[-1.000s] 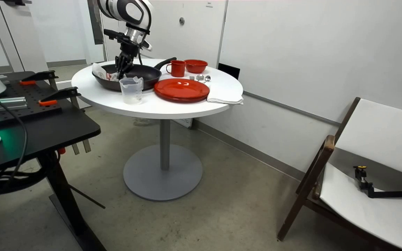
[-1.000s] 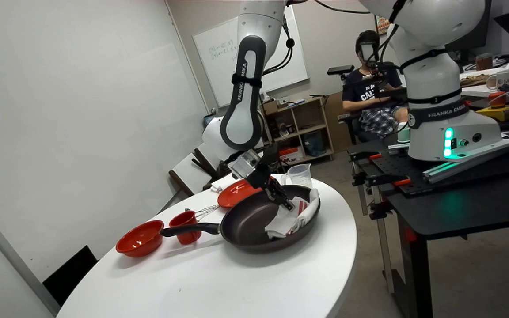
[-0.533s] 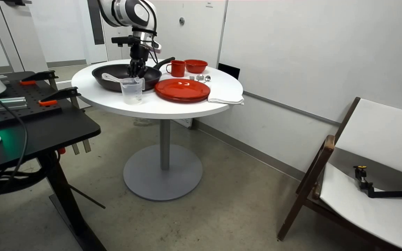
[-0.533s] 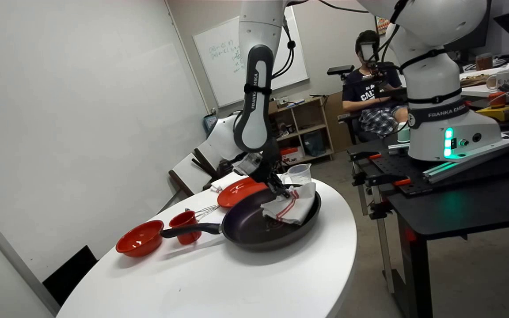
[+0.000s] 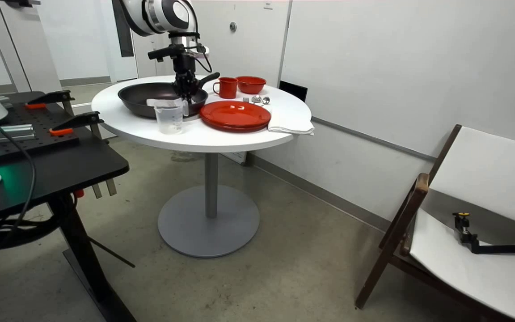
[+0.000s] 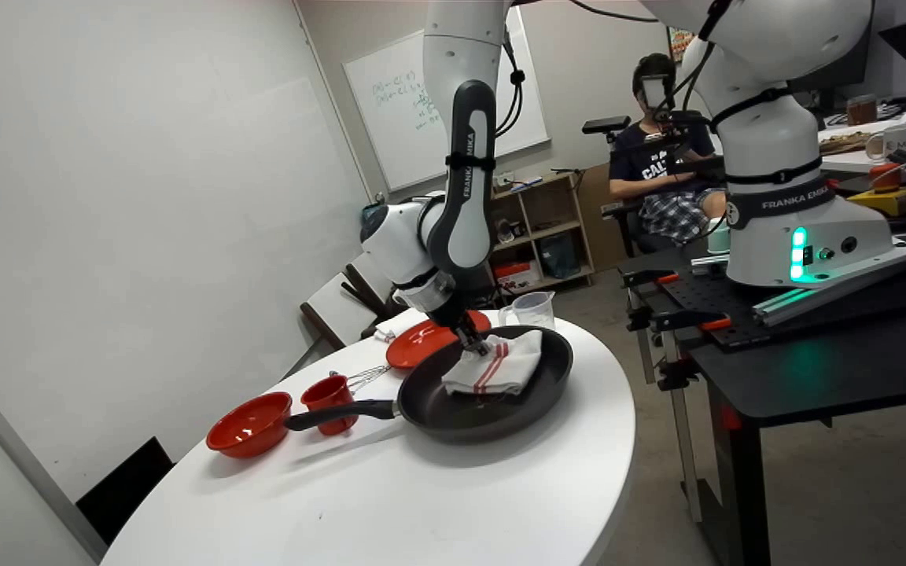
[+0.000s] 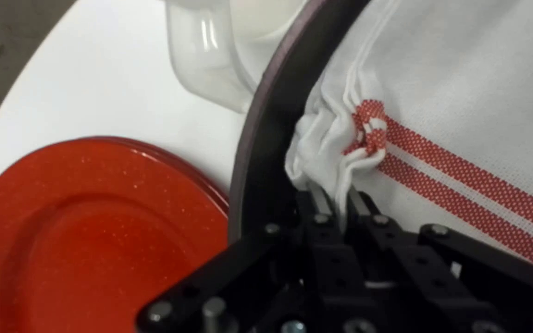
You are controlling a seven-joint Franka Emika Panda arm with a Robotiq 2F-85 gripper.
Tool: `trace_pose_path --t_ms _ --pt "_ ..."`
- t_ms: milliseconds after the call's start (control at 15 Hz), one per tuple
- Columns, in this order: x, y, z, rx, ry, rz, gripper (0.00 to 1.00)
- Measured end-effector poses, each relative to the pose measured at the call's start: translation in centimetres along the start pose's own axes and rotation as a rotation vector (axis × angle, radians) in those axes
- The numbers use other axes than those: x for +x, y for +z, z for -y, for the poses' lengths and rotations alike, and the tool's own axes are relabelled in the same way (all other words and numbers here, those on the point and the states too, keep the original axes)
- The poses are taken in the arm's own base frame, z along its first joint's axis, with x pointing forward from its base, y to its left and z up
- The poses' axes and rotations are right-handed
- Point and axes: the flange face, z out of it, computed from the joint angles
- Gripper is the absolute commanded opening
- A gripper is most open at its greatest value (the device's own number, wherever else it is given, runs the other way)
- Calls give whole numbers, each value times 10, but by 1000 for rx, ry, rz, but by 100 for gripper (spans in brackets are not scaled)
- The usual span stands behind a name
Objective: Use the white and red towel to wipe the black pan
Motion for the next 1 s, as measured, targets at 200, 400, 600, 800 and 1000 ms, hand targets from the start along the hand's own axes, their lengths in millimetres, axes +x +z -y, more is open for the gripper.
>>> trace_pose_path --t_ms 200,400,600,800,1000 --pt "11 -14 15 28 -7 -100 3" --pt "19 -28 33 36 -38 -188 3" --pt "25 -36 43 12 -79 -263 3" --pt "30 -39 47 -10 -109 -329 3" --pt "33 -49 57 12 -121 -393 3"
